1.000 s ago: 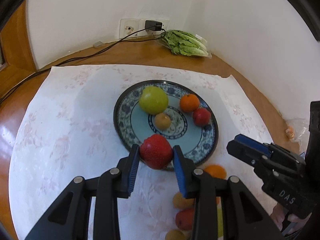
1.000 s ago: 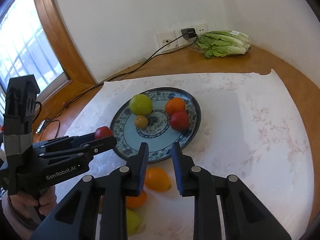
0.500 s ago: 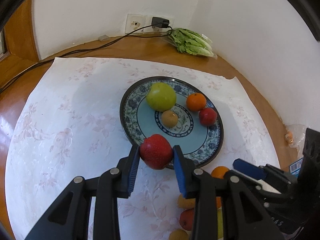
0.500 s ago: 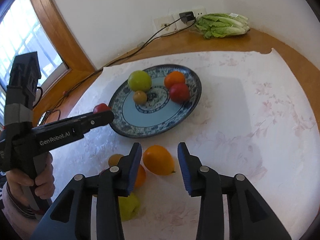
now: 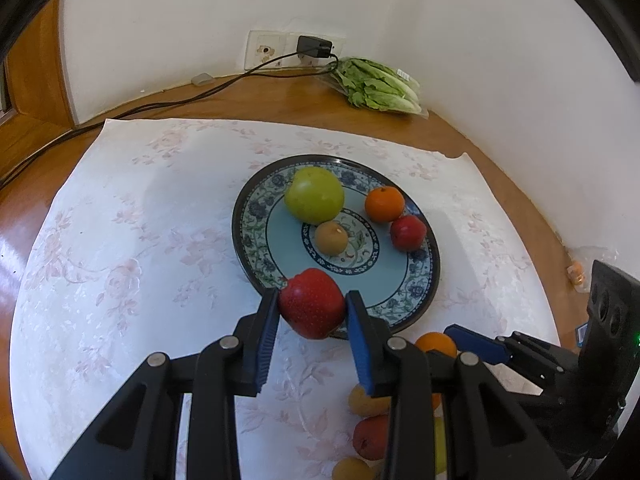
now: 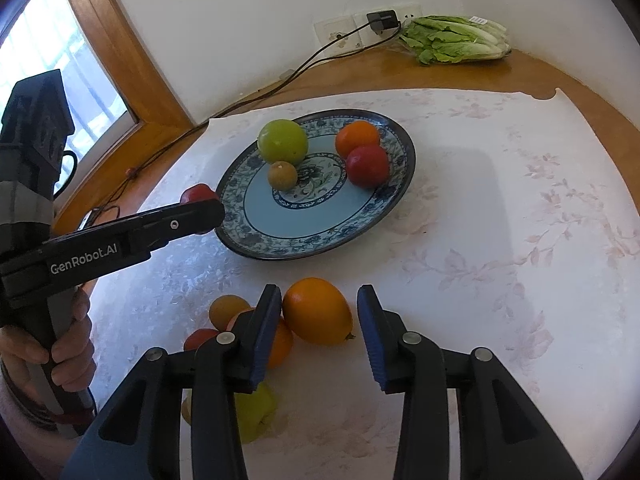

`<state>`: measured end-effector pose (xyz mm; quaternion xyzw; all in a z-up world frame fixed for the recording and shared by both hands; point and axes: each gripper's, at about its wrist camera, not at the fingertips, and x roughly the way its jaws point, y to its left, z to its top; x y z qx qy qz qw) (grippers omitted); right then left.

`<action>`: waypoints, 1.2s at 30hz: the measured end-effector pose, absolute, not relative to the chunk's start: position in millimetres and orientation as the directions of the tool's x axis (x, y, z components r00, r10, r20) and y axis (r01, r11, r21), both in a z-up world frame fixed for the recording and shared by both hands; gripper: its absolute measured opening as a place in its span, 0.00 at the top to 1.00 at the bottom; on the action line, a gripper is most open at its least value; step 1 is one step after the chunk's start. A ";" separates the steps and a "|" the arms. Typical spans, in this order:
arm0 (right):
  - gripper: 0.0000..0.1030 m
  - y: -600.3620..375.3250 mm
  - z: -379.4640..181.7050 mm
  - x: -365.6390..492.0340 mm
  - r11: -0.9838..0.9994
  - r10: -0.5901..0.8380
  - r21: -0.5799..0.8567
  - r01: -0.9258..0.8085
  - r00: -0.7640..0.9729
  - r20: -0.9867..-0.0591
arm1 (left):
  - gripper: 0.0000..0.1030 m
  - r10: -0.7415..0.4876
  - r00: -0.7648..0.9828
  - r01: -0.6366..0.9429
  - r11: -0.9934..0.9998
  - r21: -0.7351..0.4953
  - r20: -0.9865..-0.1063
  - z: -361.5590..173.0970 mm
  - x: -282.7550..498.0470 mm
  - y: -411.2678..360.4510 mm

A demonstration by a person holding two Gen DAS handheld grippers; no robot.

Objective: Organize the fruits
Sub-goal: 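Carry the red apple and orange over the plate with both tools, then open both tools to drop the apple and orange onto the plate, withdraw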

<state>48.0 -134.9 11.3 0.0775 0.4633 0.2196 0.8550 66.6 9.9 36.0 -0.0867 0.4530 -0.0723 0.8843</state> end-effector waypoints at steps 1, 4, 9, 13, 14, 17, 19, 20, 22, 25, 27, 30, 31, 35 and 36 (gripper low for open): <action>0.64 -135.7 11.5 48.3 0.889 0.452 0.340 -0.307 0.472 -0.757 | 0.66 -0.206 0.579 0.049 0.975 -0.218 -0.789 36.0 66.6 9.5; 0.64 -134.7 12.9 46.8 0.892 0.445 0.327 -0.313 0.478 -0.757 | 0.66 -0.204 0.581 0.049 0.975 -0.217 -0.788 36.9 66.1 8.9; 0.65 -137.1 17.8 46.4 0.885 0.461 0.349 -0.308 0.485 -0.743 | 0.66 -0.203 0.585 0.053 0.976 -0.213 -0.785 39.2 66.2 8.0; 0.65 -139.2 28.8 47.1 0.885 0.462 0.343 -0.314 0.513 -0.723 | 0.66 -0.205 0.587 0.055 0.975 -0.214 -0.783 40.0 67.6 7.9; 0.65 -139.9 31.3 47.7 0.886 0.462 0.343 -0.313 0.519 -0.719 | 0.66 -0.206 0.587 0.055 0.975 -0.215 -0.783 40.0 68.2 8.0; 0.65 -140.7 36.0 51.8 0.887 0.460 0.342 -0.311 0.534 -0.709 | 0.66 -0.206 0.585 0.056 0.975 -0.214 -0.784 38.7 69.6 7.4; 0.65 -140.3 37.6 55.9 0.889 0.457 0.338 -0.310 0.538 -0.709 | 0.66 -0.202 0.584 0.056 0.976 -0.209 -0.787 37.3 71.6 6.8; 0.65 -139.5 38.7 58.3 0.890 0.453 0.332 -0.311 0.540 -0.709 | 0.66 -0.200 0.584 0.056 0.977 -0.207 -0.787 36.9 72.6 6.4; 0.65 -138.0 40.6 62.8 0.895 0.444 0.315 -0.317 0.550 -0.708 | 0.66 -0.197 0.586 0.057 0.978 -0.202 -0.786 36.1 74.9 5.6; 0.65 -136.1 40.8 70.4 0.902 0.427 0.290 -0.319 0.563 -0.708 | 0.66 -0.188 0.596 0.059 0.980 -0.191 -0.781 34.5 78.0 4.0; 0.65 -135.1 39.2 74.5 0.906 0.417 0.278 -0.318 0.568 -0.710 | 0.66 -0.179 0.598 0.059 0.982 -0.180 -0.781 32.1 80.4 2.4; 0.65 -134.4 36.1 80.3 0.907 0.415 0.272 -0.321 0.569 -0.710 | 0.66 -0.179 0.595 0.062 0.982 -0.177 -0.783 28.1 84.6 0.7; 0.65 -133.7 35.5 81.5 0.907 0.415 0.269 -0.325 0.571 -0.708 | 0.66 -0.178 0.593 0.063 0.983 -0.175 -0.785 26.4 86.0 -0.1; 0.65 -130.9 32.6 85.1 0.914 0.396 0.243 -0.326 0.576 -0.715 | 0.66 -0.183 0.581 0.063 0.982 -0.181 -0.793 19.5 90.0 -3.1; 0.65 -130.8 31.9 85.5 0.914 0.393 0.241 -0.325 0.575 -0.717 | 0.66 -0.186 0.577 0.063 0.981 -0.183 -0.795 17.4 91.1 -3.6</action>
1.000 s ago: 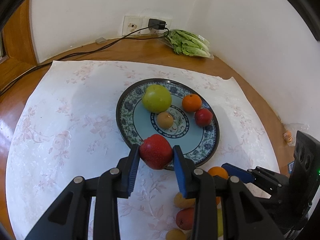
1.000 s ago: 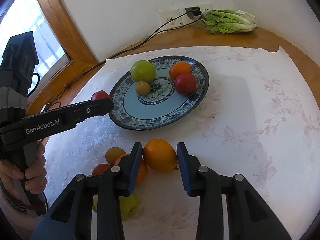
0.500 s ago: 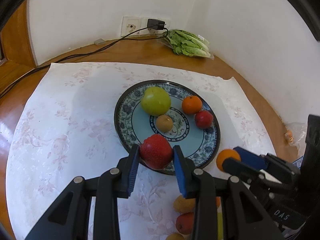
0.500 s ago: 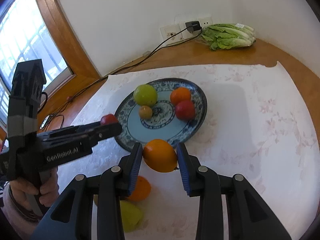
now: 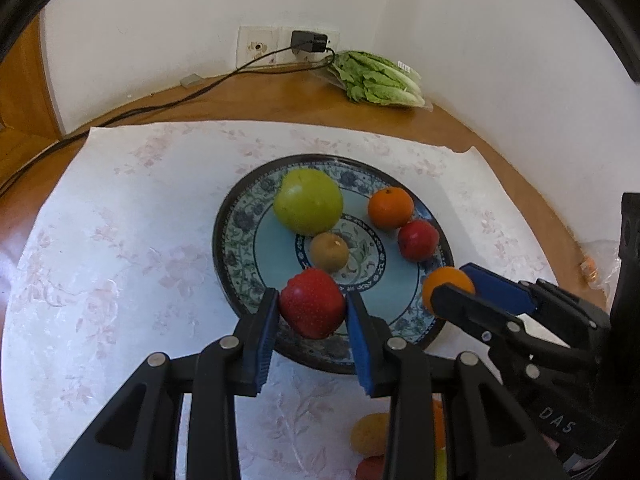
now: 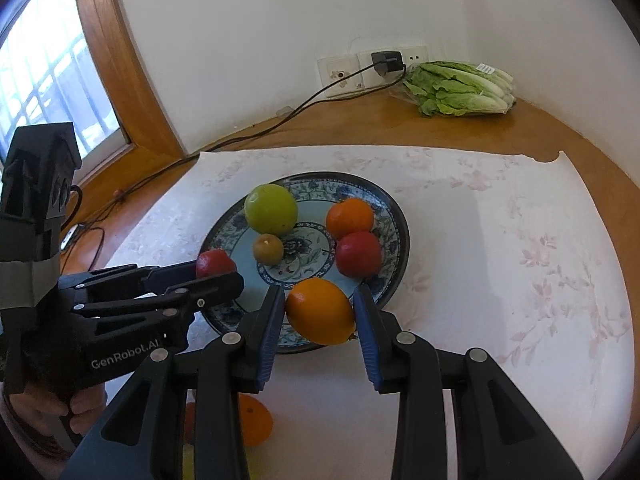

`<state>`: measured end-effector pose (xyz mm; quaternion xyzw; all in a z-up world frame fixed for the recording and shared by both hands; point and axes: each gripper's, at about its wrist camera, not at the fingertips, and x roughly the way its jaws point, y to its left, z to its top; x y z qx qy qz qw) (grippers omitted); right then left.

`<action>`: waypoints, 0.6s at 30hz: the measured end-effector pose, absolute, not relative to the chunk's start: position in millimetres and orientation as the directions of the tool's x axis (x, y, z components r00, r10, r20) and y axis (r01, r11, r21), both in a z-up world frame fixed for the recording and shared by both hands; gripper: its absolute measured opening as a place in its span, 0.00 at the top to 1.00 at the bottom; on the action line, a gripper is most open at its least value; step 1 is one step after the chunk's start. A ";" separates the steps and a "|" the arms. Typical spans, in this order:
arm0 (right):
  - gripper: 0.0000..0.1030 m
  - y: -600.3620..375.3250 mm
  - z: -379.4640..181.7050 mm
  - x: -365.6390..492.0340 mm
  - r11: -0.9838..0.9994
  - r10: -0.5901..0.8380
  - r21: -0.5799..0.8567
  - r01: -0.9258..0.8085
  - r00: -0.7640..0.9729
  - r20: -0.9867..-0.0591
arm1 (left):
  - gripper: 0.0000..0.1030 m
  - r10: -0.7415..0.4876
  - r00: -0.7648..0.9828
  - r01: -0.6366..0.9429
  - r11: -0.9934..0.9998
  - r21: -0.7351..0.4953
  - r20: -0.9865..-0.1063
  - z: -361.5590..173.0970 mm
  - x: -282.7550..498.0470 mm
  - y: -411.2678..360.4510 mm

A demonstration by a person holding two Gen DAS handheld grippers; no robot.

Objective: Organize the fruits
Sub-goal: 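Open both tools to drop the apple and orange onto the plate, withdraw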

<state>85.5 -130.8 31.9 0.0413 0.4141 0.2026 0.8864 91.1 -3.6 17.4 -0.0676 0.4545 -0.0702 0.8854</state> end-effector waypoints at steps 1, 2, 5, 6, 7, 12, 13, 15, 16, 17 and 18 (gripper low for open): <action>0.65 -130.7 31.5 86.1 0.915 0.391 0.238 -0.325 0.574 -0.719 | 0.66 -0.187 0.575 0.063 0.981 -0.185 -0.797 16.3 91.5 -4.0; 0.64 -130.6 31.4 85.9 0.915 0.390 0.236 -0.326 0.576 -0.718 | 0.66 -0.189 0.573 0.064 0.980 -0.187 -0.798 15.4 92.1 -4.6; 0.64 -129.8 32.2 85.0 0.920 0.376 0.216 -0.327 0.584 -0.719 | 0.66 -0.194 0.568 0.066 0.979 -0.191 -0.800 13.4 93.5 -5.6; 0.64 -129.7 31.9 85.1 0.920 0.375 0.213 -0.327 0.584 -0.720 | 0.66 -0.197 0.567 0.067 0.979 -0.193 -0.800 13.4 93.6 -5.6; 0.64 -129.8 31.5 85.6 0.920 0.374 0.213 -0.328 0.583 -0.721 | 0.66 -0.199 0.567 0.068 0.978 -0.195 -0.799 13.8 93.9 -5.8; 0.64 -129.5 32.4 85.5 0.917 0.385 0.224 -0.331 0.584 -0.715 | 0.66 -0.202 0.574 0.069 0.978 -0.199 -0.794 16.5 92.4 -3.6; 0.64 -129.1 33.8 84.8 0.916 0.388 0.223 -0.335 0.587 -0.711 | 0.66 -0.200 0.576 0.069 0.978 -0.197 -0.792 17.6 91.8 -3.4; 0.62 -128.1 36.3 83.7 0.914 0.390 0.221 -0.339 0.593 -0.704 | 0.63 -0.200 0.577 0.067 0.978 -0.198 -0.792 19.0 90.9 -2.3; 0.61 -127.8 37.5 82.8 0.914 0.391 0.220 -0.341 0.596 -0.701 | 0.63 -0.200 0.577 0.064 0.978 -0.200 -0.792 19.8 90.5 -1.6; 0.59 -127.5 38.5 81.9 0.914 0.392 0.221 -0.341 0.598 -0.699 | 0.61 -0.199 0.578 0.060 0.978 -0.201 -0.792 20.8 89.7 -0.8; 0.58 -126.6 39.1 81.4 0.914 0.392 0.220 -0.341 0.599 -0.698 | 0.59 -0.197 0.578 0.058 0.978 -0.201 -0.792 21.8 89.3 -0.3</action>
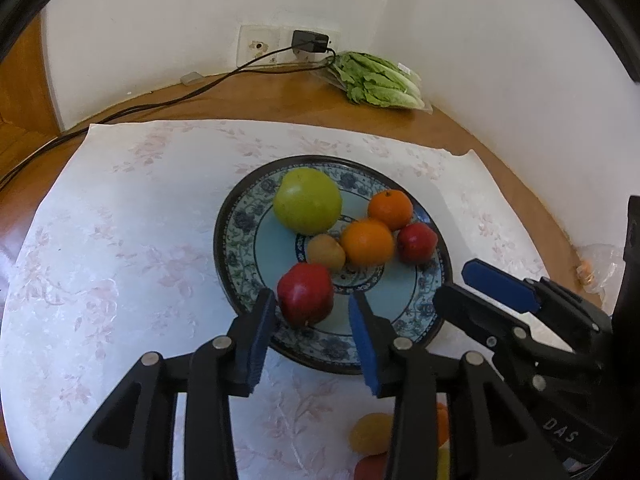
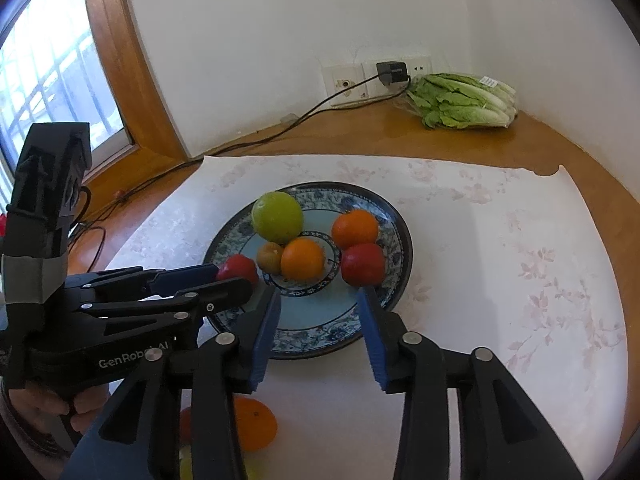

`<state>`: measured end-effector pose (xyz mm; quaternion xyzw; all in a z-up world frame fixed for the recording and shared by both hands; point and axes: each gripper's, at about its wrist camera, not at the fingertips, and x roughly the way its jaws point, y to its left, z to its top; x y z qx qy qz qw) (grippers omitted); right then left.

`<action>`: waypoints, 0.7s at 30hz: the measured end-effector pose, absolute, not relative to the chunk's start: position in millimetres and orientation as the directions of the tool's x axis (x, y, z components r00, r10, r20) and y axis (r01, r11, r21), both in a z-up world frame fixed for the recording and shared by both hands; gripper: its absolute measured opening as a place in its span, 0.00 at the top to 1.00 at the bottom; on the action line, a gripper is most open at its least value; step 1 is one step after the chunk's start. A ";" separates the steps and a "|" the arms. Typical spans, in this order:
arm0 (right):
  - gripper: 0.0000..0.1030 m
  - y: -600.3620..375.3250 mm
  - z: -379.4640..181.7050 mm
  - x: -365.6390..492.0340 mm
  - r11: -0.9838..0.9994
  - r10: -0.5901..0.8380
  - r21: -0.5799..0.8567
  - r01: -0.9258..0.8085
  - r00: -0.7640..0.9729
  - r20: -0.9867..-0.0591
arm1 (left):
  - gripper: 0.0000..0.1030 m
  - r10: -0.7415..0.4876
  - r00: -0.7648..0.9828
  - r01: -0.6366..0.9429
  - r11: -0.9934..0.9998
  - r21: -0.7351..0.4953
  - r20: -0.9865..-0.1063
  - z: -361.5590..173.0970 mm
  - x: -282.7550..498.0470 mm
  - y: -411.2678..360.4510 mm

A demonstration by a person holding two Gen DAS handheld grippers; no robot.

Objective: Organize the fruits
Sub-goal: 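Open both tools to drop the apple and orange onto the plate, withdraw, then grasp a green pomelo with the right tool while the left tool moves toward a brown kiwi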

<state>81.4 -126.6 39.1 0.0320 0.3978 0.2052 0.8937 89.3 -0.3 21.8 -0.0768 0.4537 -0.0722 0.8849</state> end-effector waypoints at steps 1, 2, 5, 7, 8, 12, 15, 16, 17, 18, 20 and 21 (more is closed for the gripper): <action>0.57 -126.3 39.7 80.4 0.913 0.393 0.221 -0.342 0.600 -0.697 | 0.57 -0.196 0.579 0.056 0.978 -0.201 -0.792 23.0 88.1 0.1; 0.56 -126.2 40.0 79.6 0.913 0.394 0.222 -0.342 0.599 -0.697 | 0.54 -0.194 0.579 0.055 0.978 -0.199 -0.792 24.2 87.1 0.4; 0.55 -127.3 41.2 77.2 0.914 0.394 0.225 -0.339 0.600 -0.697 | 0.50 -0.192 0.584 0.060 0.979 -0.194 -0.789 28.4 82.3 0.3; 0.54 -129.0 42.7 75.9 0.915 0.393 0.230 -0.332 0.603 -0.694 | 0.47 -0.192 0.587 0.065 0.980 -0.191 -0.787 31.7 79.0 0.2; 0.54 -130.1 43.7 75.0 0.915 0.394 0.234 -0.329 0.605 -0.692 | 0.46 -0.192 0.589 0.066 0.980 -0.190 -0.785 33.6 76.8 0.3; 0.54 -134.7 48.8 69.1 0.914 0.399 0.249 -0.320 0.611 -0.684 | 0.44 -0.192 0.593 0.061 0.979 -0.194 -0.782 40.0 68.9 2.0; 0.54 -136.6 52.3 62.7 0.915 0.398 0.248 -0.318 0.614 -0.681 | 0.44 -0.197 0.591 0.059 0.978 -0.202 -0.782 43.7 61.6 3.4; 0.54 -137.6 53.2 60.5 0.915 0.399 0.251 -0.316 0.614 -0.681 | 0.44 -0.199 0.591 0.059 0.977 -0.203 -0.782 44.5 59.2 3.5; 0.54 -139.0 54.0 58.1 0.914 0.402 0.257 -0.314 0.613 -0.680 | 0.44 -0.200 0.590 0.059 0.977 -0.205 -0.782 45.5 56.2 4.0; 0.54 -139.7 54.1 57.0 0.913 0.405 0.262 -0.312 0.612 -0.680 | 0.44 -0.202 0.589 0.059 0.977 -0.207 -0.783 46.3 53.8 4.5; 0.54 -141.8 54.8 53.5 0.911 0.409 0.273 -0.308 0.609 -0.679 | 0.44 -0.203 0.588 0.059 0.976 -0.210 -0.783 47.3 49.4 4.8; 0.54 -142.7 55.0 51.7 0.911 0.411 0.277 -0.306 0.609 -0.679 | 0.44 -0.204 0.587 0.059 0.976 -0.211 -0.783 47.6 47.1 4.8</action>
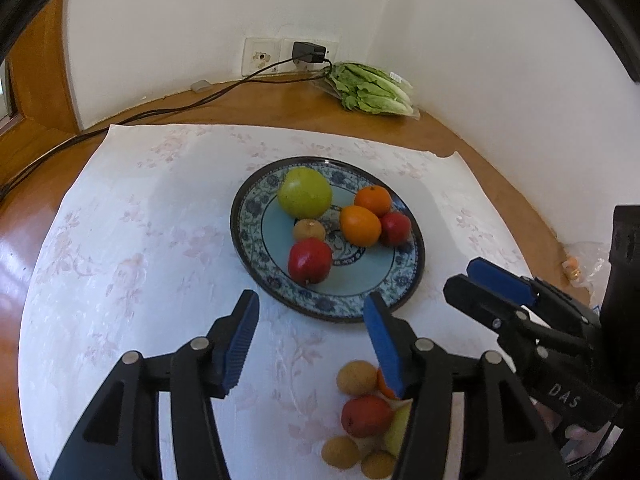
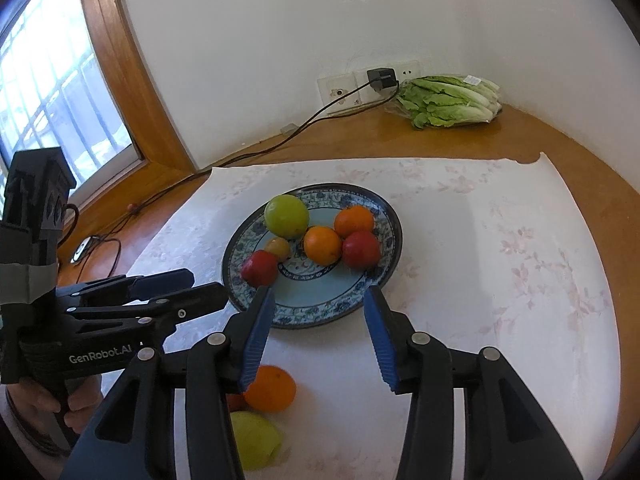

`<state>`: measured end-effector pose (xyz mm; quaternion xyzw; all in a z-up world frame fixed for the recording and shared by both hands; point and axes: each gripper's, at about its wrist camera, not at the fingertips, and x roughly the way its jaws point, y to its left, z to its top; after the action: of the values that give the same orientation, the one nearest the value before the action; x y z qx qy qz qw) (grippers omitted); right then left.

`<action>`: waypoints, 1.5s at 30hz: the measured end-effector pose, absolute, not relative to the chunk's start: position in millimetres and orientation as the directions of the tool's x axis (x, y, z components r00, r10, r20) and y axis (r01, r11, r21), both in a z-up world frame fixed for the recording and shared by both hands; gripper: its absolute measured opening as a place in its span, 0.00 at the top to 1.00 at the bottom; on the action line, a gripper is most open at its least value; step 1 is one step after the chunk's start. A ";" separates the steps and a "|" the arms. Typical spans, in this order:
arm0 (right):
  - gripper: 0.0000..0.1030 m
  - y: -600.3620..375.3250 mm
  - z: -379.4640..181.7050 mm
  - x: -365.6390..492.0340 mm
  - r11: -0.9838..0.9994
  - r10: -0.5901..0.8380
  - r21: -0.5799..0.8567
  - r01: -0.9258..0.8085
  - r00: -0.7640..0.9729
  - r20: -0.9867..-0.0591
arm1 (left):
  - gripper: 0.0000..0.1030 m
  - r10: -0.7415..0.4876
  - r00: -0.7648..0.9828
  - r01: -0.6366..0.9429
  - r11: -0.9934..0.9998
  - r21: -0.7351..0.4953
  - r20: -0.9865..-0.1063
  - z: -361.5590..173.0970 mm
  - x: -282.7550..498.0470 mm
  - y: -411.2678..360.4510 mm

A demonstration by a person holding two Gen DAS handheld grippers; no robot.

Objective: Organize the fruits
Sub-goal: 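Grasp a green pomelo with the right tool while the left tool moves toward a brown kiwi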

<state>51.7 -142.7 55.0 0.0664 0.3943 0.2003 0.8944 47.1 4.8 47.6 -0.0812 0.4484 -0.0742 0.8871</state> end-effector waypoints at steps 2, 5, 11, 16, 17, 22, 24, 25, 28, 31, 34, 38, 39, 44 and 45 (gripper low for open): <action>0.54 -143.5 55.2 48.2 0.909 0.414 0.281 -0.307 0.607 -0.678 | 0.44 -0.207 0.582 0.059 0.975 -0.214 -0.786 47.7 42.5 4.4; 0.54 -143.6 54.9 44.2 0.908 0.418 0.285 -0.308 0.601 -0.681 | 0.44 -0.215 0.575 0.057 0.973 -0.224 -0.789 47.4 35.8 3.6; 0.54 -144.7 53.9 32.3 0.905 0.423 0.288 -0.314 0.588 -0.689 | 0.44 -0.227 0.560 0.060 0.970 -0.234 -0.797 45.1 24.1 1.8; 0.54 -147.2 52.0 19.2 0.897 0.440 0.315 -0.310 0.570 -0.694 | 0.44 -0.221 0.557 0.054 0.972 -0.230 -0.800 44.2 12.3 3.4; 0.54 -146.9 51.9 16.7 0.896 0.442 0.317 -0.310 0.566 -0.695 | 0.44 -0.219 0.556 0.053 0.972 -0.228 -0.802 44.0 10.7 4.1; 0.54 -146.5 52.0 5.0 0.900 0.432 0.302 -0.314 0.556 -0.710 | 0.44 -0.202 0.558 0.037 0.975 -0.219 -0.805 43.6 0.2 9.9; 0.53 -146.2 51.9 1.8 0.898 0.436 0.308 -0.313 0.548 -0.714 | 0.44 -0.204 0.559 0.031 0.974 -0.226 -0.804 43.1 -4.8 12.4; 0.53 -145.4 52.0 -0.1 0.897 0.439 0.311 -0.315 0.544 -0.715 | 0.44 -0.206 0.559 0.029 0.973 -0.229 -0.803 42.4 -6.6 12.6; 0.53 -141.6 51.4 -5.8 0.891 0.448 0.312 -0.329 0.533 -0.717 | 0.44 -0.208 0.549 0.030 0.973 -0.229 -0.810 38.9 -11.5 12.9; 0.53 -135.7 49.0 -10.7 0.881 0.467 0.324 -0.346 0.512 -0.721 | 0.44 -0.199 0.545 0.026 0.975 -0.221 -0.814 36.1 -15.1 13.9; 0.50 -130.3 47.5 -14.9 0.867 0.489 0.339 -0.365 0.497 -0.717 | 0.44 -0.201 0.549 0.020 0.974 -0.227 -0.811 35.7 -18.4 17.5; 0.42 -122.1 44.1 -19.9 0.872 0.474 0.312 -0.377 0.491 -0.731 | 0.44 -0.204 0.556 0.009 0.971 -0.240 -0.805 35.3 -22.3 22.4; 0.42 -121.0 43.1 -20.6 0.873 0.472 0.309 -0.378 0.487 -0.735 | 0.44 -0.205 0.557 0.007 0.970 -0.243 -0.805 35.0 -23.5 23.7; 0.42 -115.3 32.4 -21.2 0.878 0.456 0.301 -0.371 0.464 -0.759 | 0.44 -0.211 0.554 0.003 0.968 -0.252 -0.805 31.5 -25.3 27.8; 0.42 -114.7 31.2 -20.9 0.879 0.455 0.301 -0.370 0.462 -0.761 | 0.44 -0.212 0.553 0.003 0.968 -0.253 -0.806 30.4 -25.6 28.5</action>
<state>-20.9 -114.7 31.2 0.0462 0.4590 0.2416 0.8537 -25.6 28.5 30.4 -0.1115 0.4686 -0.0617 0.8741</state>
